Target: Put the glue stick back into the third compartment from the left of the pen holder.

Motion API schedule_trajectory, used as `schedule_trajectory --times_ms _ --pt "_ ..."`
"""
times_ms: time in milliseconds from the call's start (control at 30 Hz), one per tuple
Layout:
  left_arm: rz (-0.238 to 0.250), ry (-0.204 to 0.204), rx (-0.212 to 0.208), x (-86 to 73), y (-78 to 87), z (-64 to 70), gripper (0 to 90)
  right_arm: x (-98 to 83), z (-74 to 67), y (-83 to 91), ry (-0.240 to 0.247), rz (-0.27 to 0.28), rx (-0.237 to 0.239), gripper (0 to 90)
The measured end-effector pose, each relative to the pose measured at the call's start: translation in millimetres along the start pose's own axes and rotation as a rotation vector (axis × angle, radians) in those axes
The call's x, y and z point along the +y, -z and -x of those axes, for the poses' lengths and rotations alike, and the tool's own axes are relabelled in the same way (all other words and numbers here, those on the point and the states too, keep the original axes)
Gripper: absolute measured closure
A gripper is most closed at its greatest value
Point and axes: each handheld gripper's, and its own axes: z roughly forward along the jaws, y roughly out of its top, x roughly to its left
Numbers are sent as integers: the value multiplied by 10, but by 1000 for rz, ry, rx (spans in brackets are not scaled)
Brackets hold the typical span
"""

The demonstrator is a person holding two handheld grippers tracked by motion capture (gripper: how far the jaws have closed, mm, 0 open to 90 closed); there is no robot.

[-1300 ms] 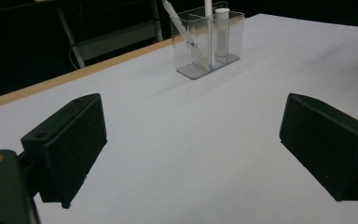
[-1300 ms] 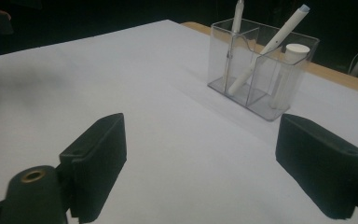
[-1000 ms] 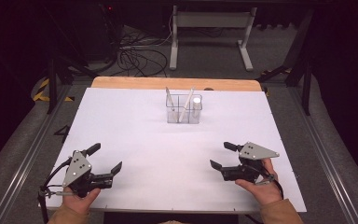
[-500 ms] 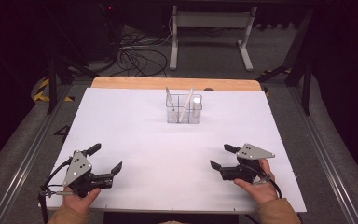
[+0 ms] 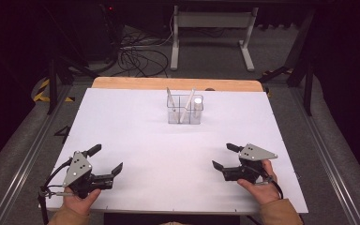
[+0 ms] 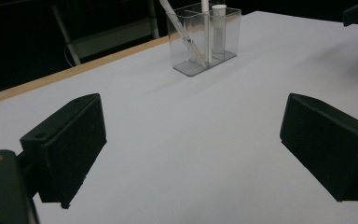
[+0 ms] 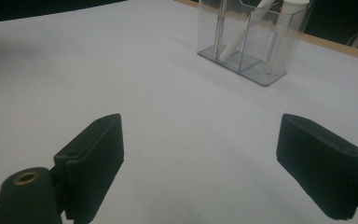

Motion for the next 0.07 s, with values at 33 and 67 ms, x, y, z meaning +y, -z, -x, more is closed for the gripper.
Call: schedule_trajectory --times_ms 33,67 --pt "0 1 0 -2 -3 1 75 1 -1 1 3 2 -3 149" --pt "-1 0 -1 -3 -5 -1 75 2 -2 2 4 4 -4 148"
